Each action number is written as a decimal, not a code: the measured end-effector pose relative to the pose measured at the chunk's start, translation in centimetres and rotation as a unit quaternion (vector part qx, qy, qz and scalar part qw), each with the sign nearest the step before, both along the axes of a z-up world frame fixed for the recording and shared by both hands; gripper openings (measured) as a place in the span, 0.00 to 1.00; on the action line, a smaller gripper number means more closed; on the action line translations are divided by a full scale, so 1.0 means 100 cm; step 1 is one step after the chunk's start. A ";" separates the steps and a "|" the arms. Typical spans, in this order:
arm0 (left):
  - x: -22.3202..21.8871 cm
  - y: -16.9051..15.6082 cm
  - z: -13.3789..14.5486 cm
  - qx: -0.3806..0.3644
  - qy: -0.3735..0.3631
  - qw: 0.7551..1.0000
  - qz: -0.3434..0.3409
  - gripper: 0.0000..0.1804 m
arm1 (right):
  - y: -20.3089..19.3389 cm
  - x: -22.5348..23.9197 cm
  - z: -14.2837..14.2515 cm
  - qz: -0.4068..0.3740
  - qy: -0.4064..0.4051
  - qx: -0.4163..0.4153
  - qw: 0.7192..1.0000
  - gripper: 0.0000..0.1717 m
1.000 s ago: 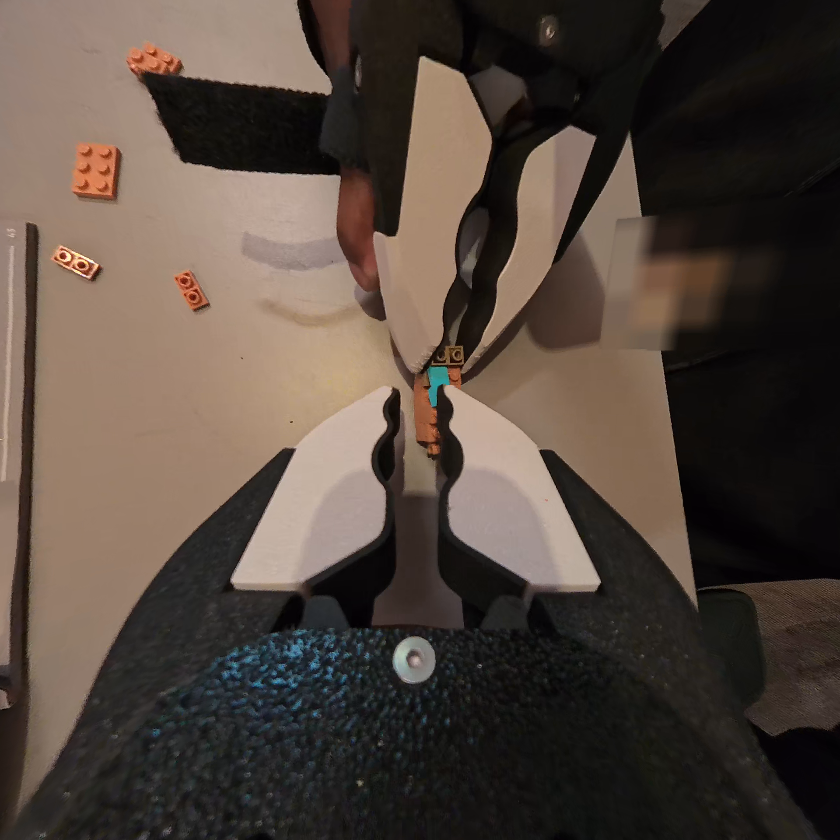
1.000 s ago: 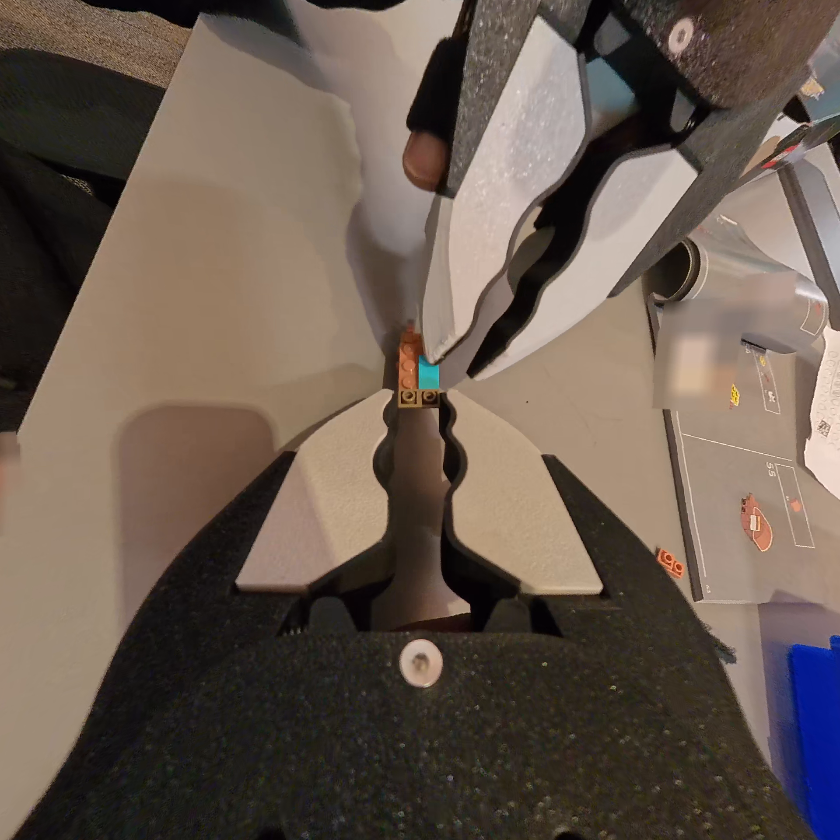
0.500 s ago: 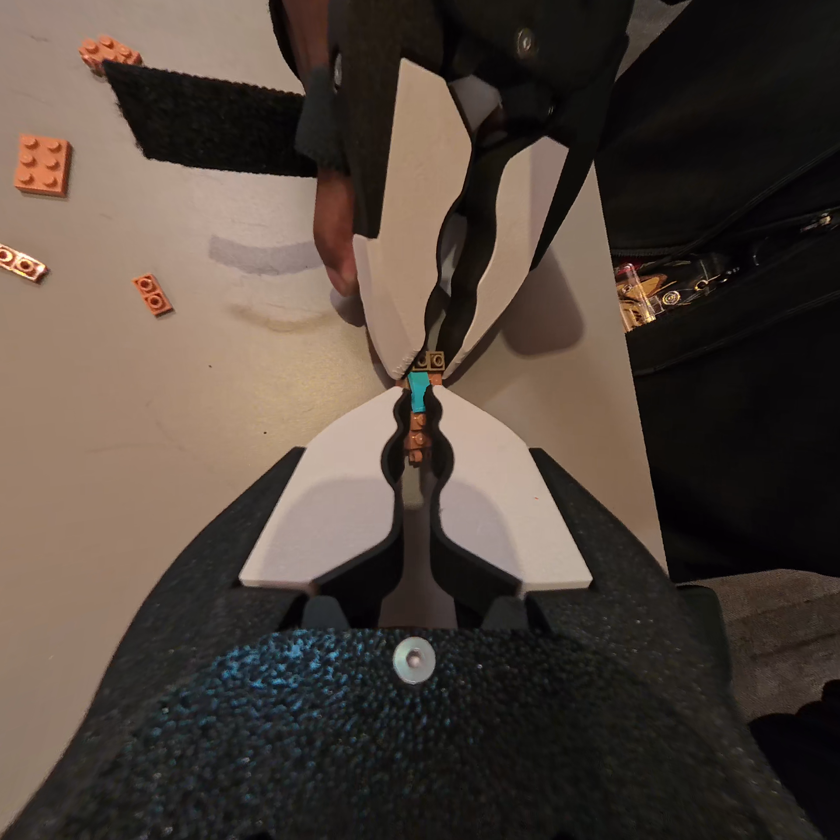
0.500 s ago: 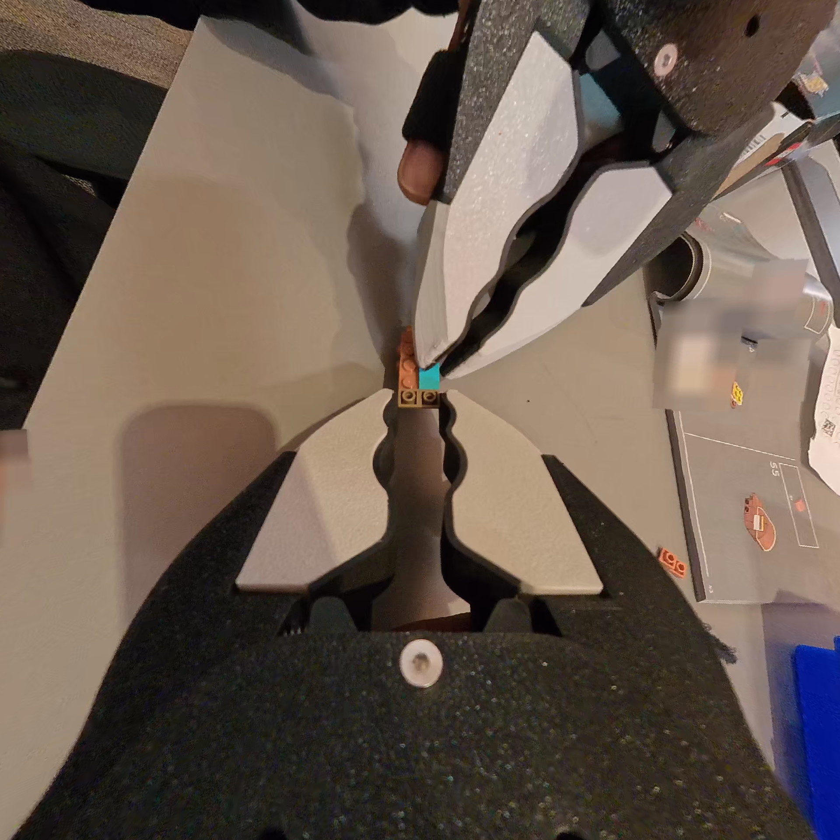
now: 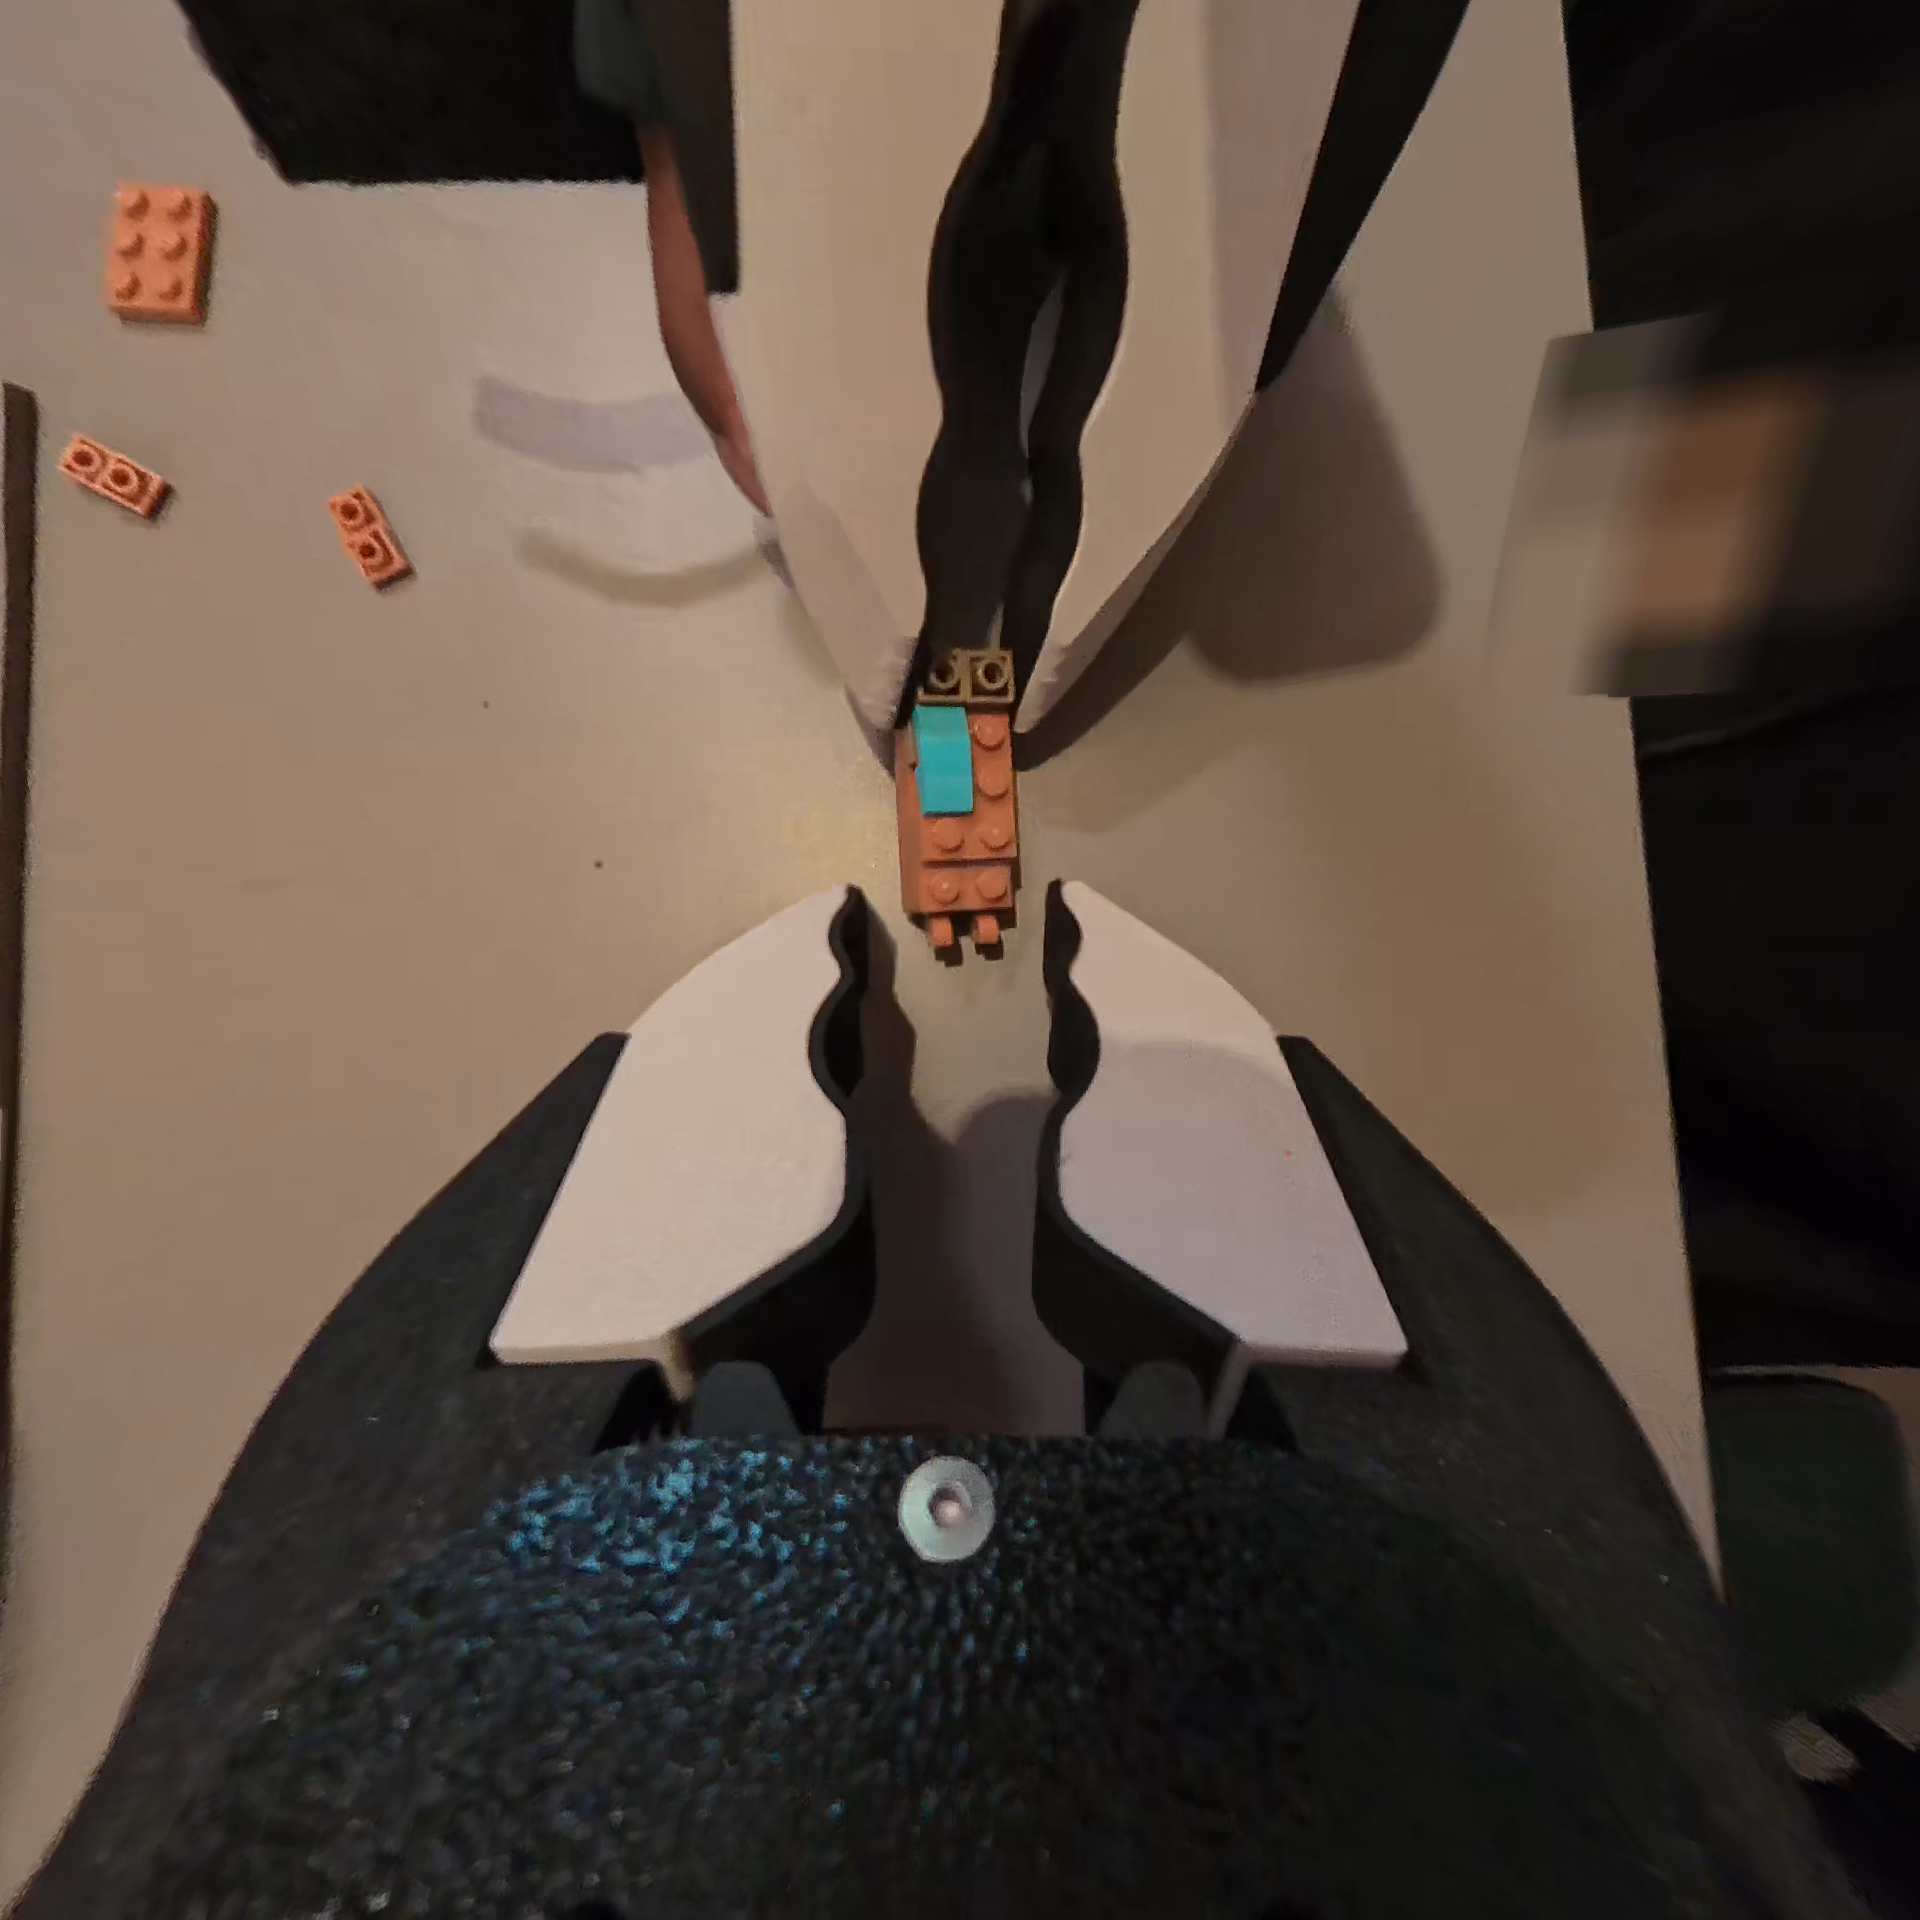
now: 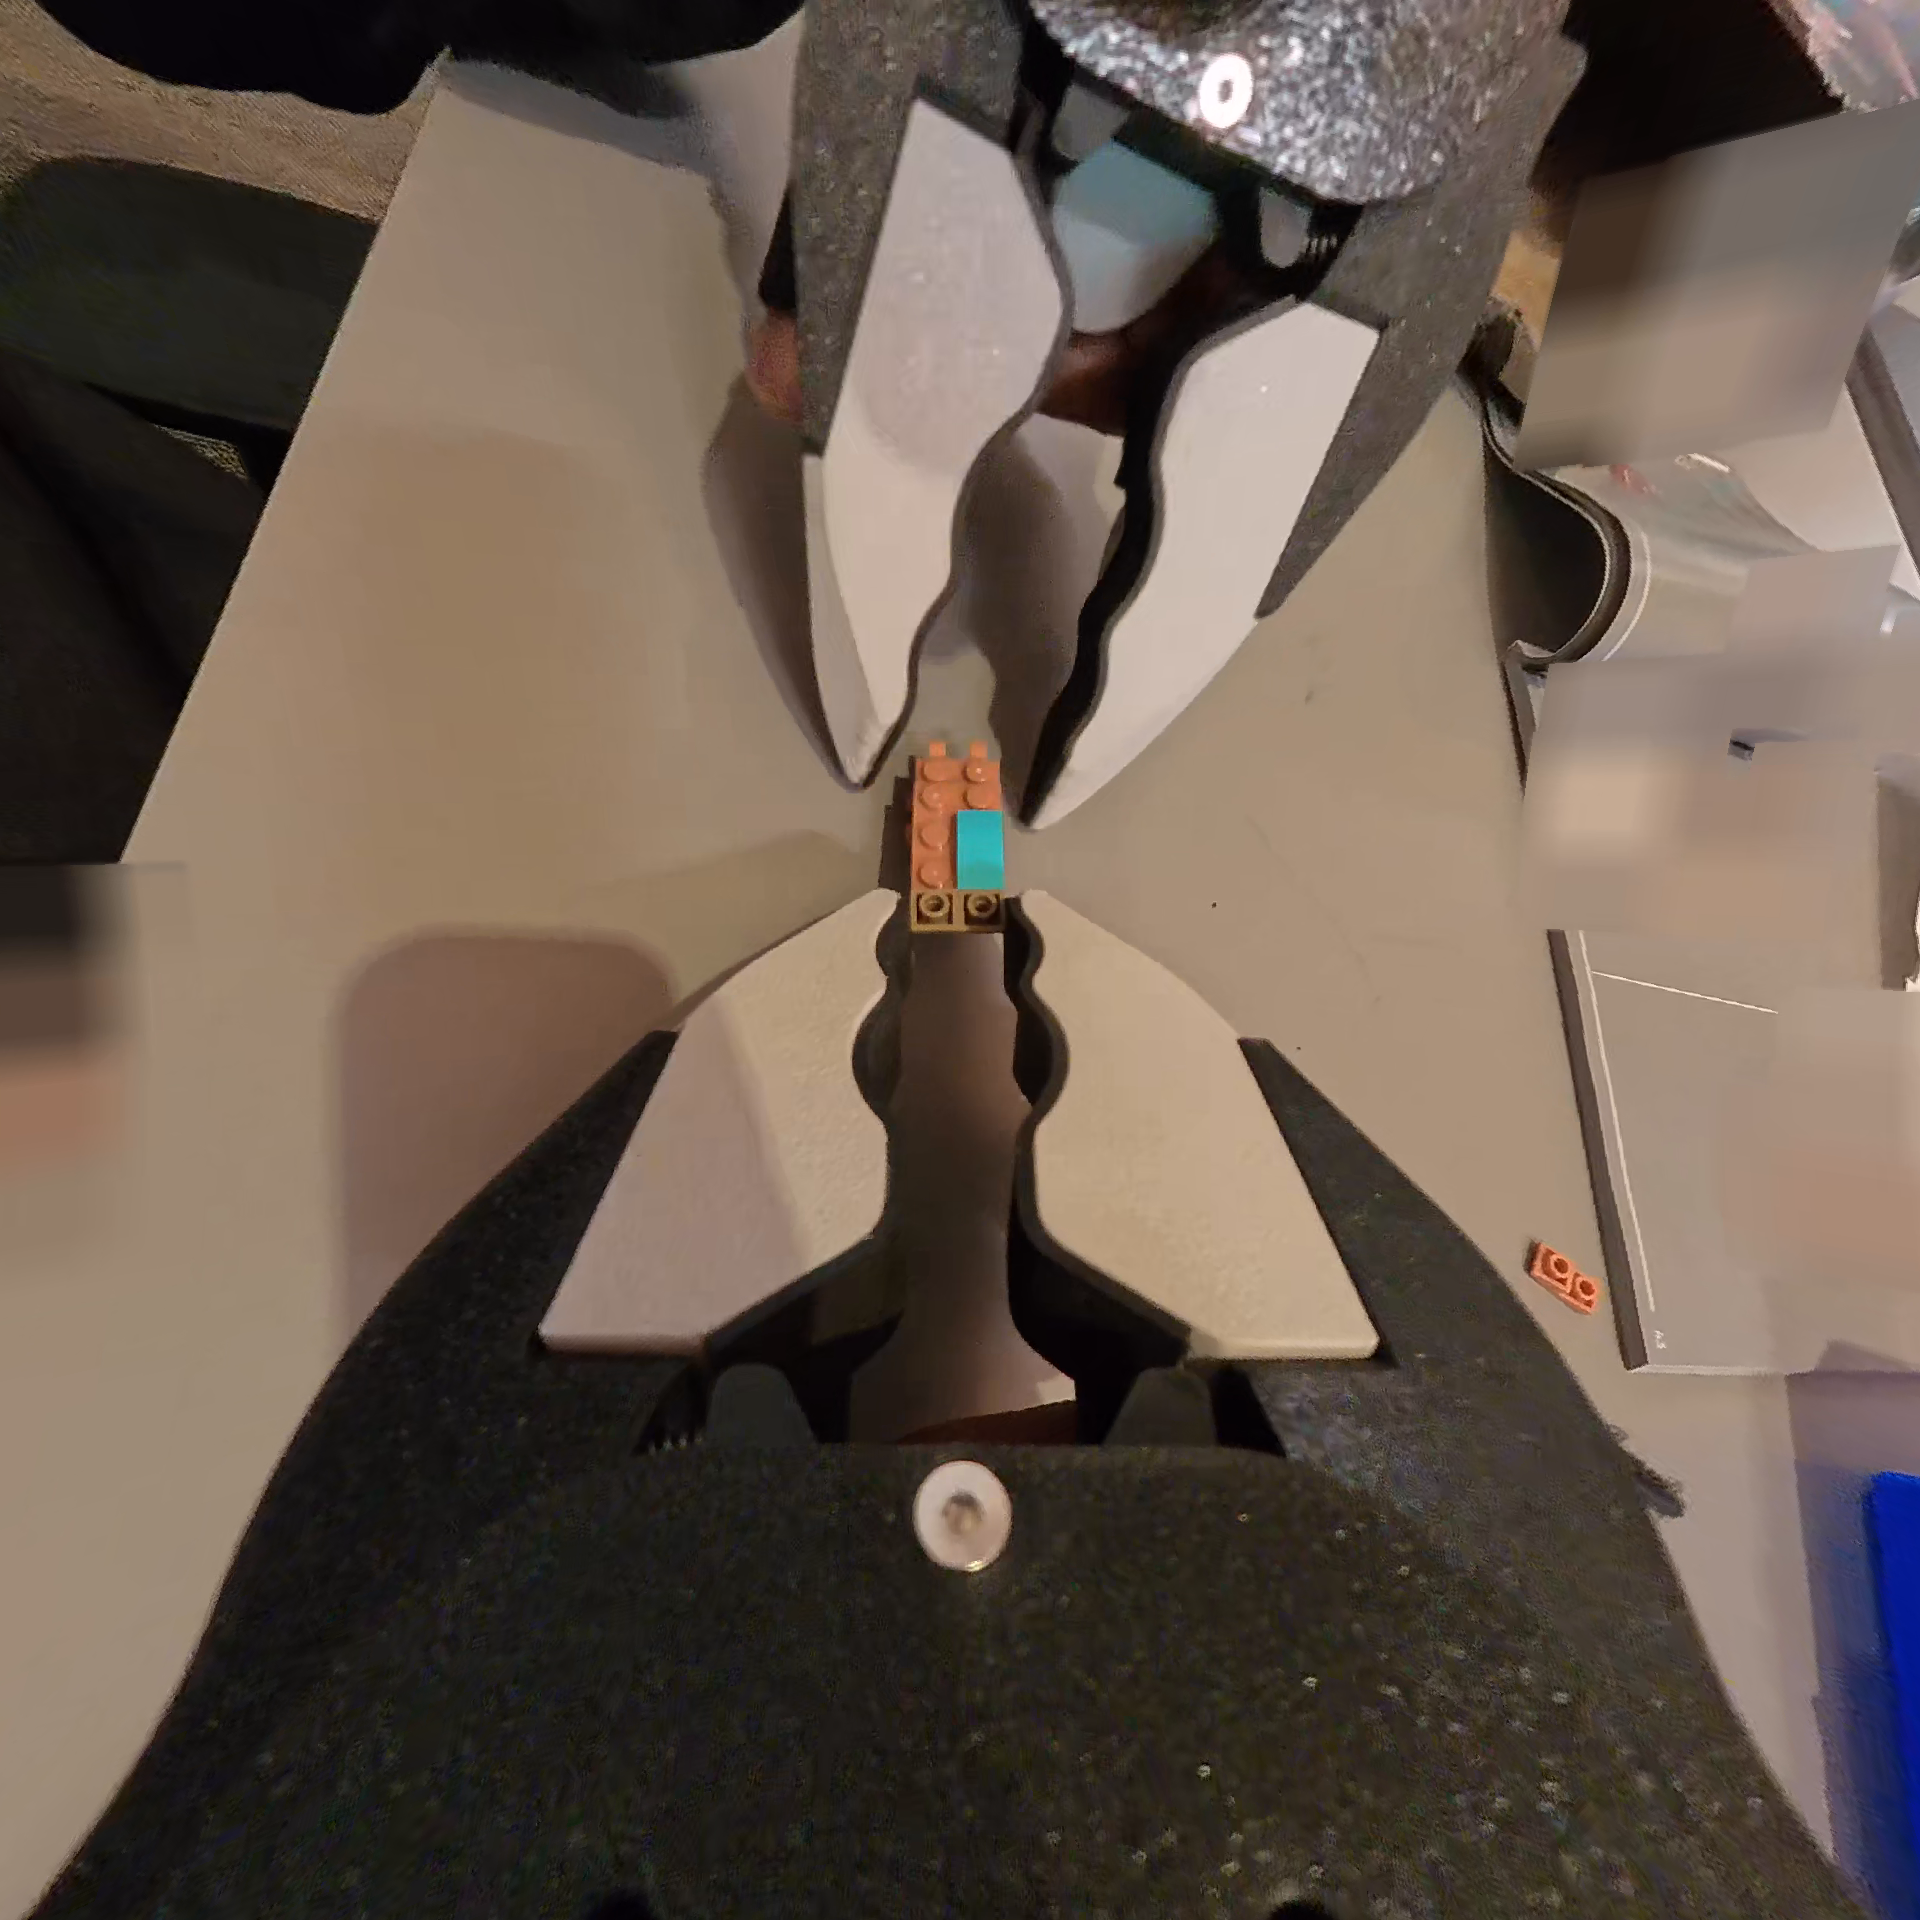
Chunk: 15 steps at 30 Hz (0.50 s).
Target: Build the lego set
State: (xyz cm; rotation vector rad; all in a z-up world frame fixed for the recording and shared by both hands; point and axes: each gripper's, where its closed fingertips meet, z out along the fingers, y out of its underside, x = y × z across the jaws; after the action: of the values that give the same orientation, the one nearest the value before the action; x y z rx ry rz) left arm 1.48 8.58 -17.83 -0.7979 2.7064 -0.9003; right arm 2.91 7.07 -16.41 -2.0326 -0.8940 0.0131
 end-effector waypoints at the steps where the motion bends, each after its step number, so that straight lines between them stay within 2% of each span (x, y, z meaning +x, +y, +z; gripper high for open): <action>1: 0.001 -0.002 0.000 0.005 -0.011 1.000 -0.001 0.17 | 0.000 0.000 0.000 -0.001 0.001 -0.001 1.000 0.10; 5: 0.006 -0.005 0.000 0.013 -0.046 0.999 0.006 0.10 | 0.000 0.001 -0.001 -0.004 0.009 -0.011 1.000 0.10; 15: 0.007 -0.009 0.000 -0.027 -0.031 0.997 0.068 0.10 | -0.003 0.007 -0.003 -0.004 0.022 -0.031 0.999 0.10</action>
State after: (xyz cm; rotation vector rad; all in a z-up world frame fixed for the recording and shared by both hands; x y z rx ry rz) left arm 2.21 7.66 -17.83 -0.9369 2.5481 -0.9543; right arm 3.60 6.77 -16.72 -2.0850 -0.8680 0.0807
